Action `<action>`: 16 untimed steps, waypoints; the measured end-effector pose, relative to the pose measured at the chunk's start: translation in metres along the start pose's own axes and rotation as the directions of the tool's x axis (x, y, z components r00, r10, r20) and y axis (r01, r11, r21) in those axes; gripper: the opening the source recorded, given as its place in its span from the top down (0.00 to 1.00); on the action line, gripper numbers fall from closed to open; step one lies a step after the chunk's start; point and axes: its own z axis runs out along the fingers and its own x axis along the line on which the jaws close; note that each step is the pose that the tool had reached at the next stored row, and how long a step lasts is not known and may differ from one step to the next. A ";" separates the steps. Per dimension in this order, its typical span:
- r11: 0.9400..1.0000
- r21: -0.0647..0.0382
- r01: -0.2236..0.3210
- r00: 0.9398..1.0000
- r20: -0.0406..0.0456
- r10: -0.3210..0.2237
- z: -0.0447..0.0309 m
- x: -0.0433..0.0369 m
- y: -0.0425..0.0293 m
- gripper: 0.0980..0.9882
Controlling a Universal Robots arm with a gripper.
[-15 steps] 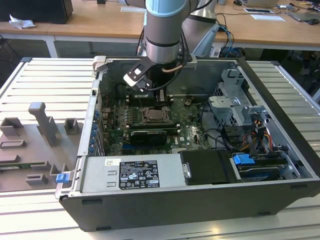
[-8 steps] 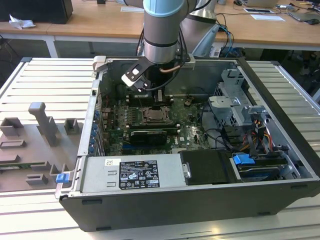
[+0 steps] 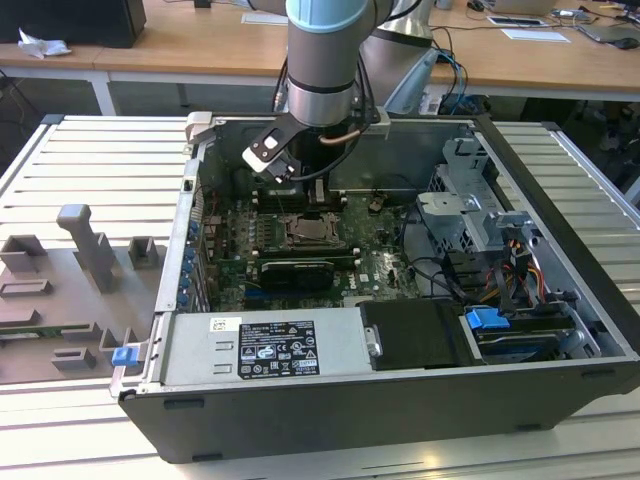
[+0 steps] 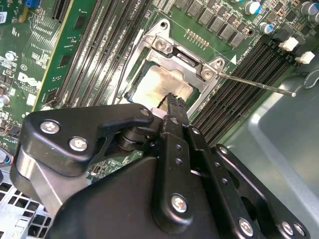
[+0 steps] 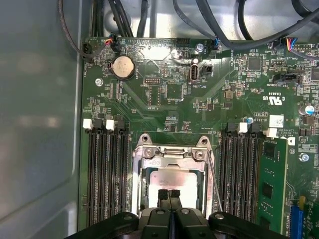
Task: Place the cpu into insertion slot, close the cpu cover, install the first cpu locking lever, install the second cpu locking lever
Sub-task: 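Install the first cpu locking lever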
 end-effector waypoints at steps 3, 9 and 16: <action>1.000 0.000 0.000 1.000 0.000 0.000 -0.0010 0.0000 0.0000 0.99; 1.000 0.000 0.000 1.000 0.000 0.000 -0.0056 0.0002 0.0000 0.99; 1.000 0.000 0.000 1.000 0.000 0.000 -0.0269 0.0012 0.0003 0.99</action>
